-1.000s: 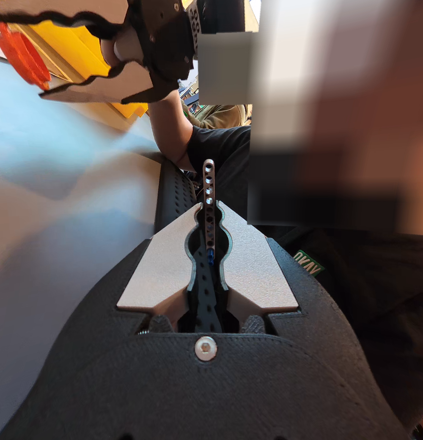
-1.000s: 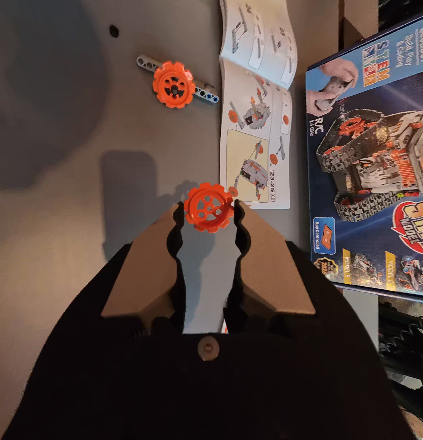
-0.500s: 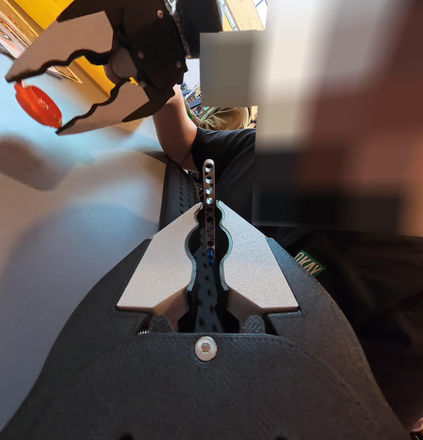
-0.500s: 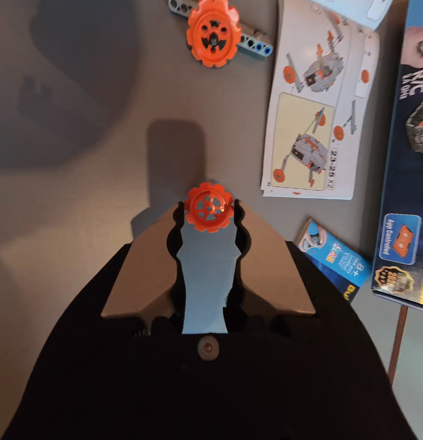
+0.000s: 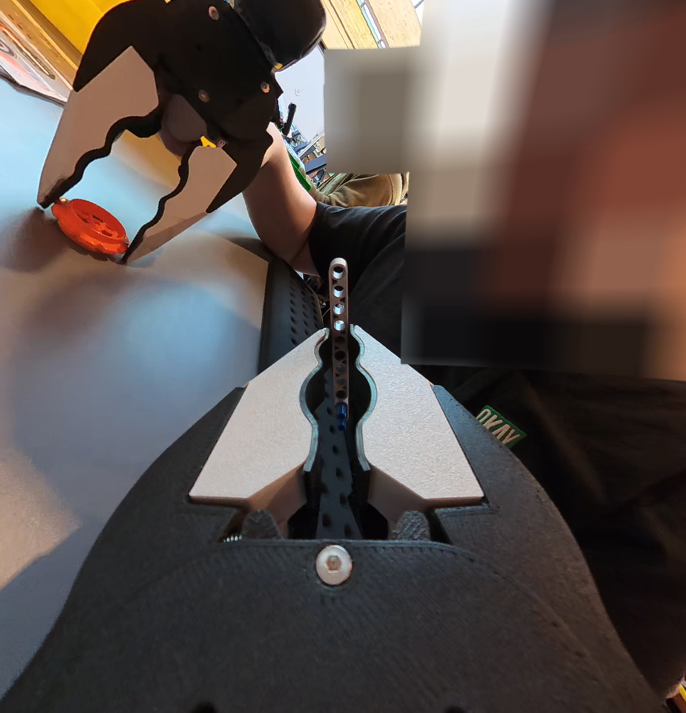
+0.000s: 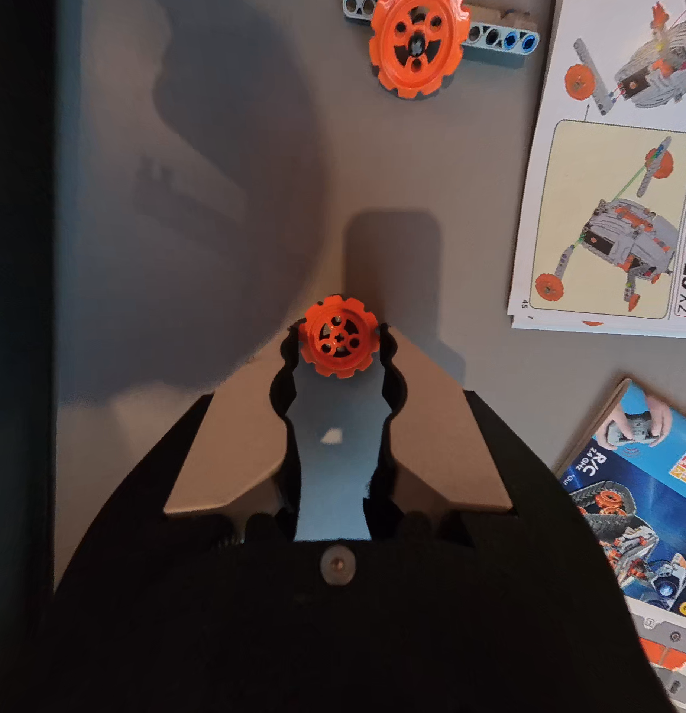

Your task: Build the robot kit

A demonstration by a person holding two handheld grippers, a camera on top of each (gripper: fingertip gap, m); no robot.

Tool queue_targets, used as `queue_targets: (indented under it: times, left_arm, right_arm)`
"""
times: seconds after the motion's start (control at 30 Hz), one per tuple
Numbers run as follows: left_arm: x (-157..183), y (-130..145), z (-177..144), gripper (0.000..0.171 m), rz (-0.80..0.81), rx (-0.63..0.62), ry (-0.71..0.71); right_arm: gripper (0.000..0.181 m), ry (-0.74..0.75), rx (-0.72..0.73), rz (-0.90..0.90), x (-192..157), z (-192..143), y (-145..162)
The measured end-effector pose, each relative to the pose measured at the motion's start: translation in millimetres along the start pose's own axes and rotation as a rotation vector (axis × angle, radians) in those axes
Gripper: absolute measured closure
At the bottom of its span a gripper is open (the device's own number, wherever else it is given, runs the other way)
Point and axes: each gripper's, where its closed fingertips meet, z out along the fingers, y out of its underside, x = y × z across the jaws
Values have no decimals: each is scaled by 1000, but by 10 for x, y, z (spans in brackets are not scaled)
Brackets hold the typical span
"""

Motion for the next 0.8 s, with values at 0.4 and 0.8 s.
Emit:
queue_targets:
  times: [0.4,0.8]
  left_arm:
    - [-20,5,7,167,-18,-5,5]
    - [-42,-53,-32,167,-28,40,-15]
  right_arm:
    - [139,26,-3,-15,-9,-4,-2]
    - [140,290,339,58,573,-287,-278]
